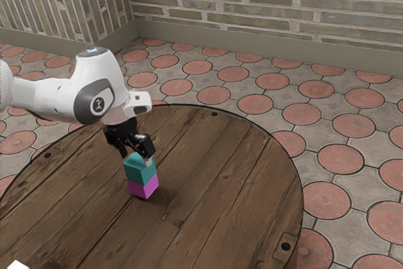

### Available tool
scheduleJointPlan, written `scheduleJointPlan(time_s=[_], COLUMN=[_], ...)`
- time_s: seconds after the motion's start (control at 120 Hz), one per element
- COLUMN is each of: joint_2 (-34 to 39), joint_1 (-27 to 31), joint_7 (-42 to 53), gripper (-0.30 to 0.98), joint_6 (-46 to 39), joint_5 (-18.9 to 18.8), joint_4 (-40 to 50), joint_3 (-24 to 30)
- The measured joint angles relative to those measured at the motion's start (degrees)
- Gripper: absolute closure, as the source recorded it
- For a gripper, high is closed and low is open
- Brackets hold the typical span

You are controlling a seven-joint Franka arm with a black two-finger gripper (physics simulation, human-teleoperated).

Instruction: Pick up the blue block with one arm, and put the blue block on the table with one arm

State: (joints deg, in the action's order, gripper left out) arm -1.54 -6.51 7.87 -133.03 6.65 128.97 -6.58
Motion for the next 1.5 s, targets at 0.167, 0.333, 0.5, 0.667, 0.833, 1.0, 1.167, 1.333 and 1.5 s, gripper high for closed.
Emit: scheduleJointPlan(time_s=[0.167, 0.333, 0.5, 0.667, 0.833, 1.0, 1.167, 1.333, 1.5], joint_2=[-2.7, -4.2, -4.3, -0.2, -4.1, -15.4, -20.0, -20.3, -6.0], joint_1=[0.3, 0.3, 0.2, -0.7, -3.9, 4.3, 5.8, 6.1, 6.3], joint_7=[0.0, 0.0, 0.0, -0.7, 0.4, 2.6, 4.9, 7.4, 9.1], gripper=[0.00, 0.00, 0.26, 0.39, 0.38, 0.38, 0.28, 0.15, 0.07], joint_6=[-1.3, -1.9, -2.1, -1.5, 3.7, 6.7, 7.9, 8.6, 12.6], joint_5=[0.7, 0.9, 0.7, -0.6, -1.3, 1.4, 4.6, 7.3, 6.2], joint_4=[0.1, 0.0, -0.4, -2.2, -12.0, -18.5, -19.0, -18.9, -18.7], joint_3=[0.0, 0.0, -0.1, -1.4, -9.6, -10.8, -10.6, -10.5, -8.2])
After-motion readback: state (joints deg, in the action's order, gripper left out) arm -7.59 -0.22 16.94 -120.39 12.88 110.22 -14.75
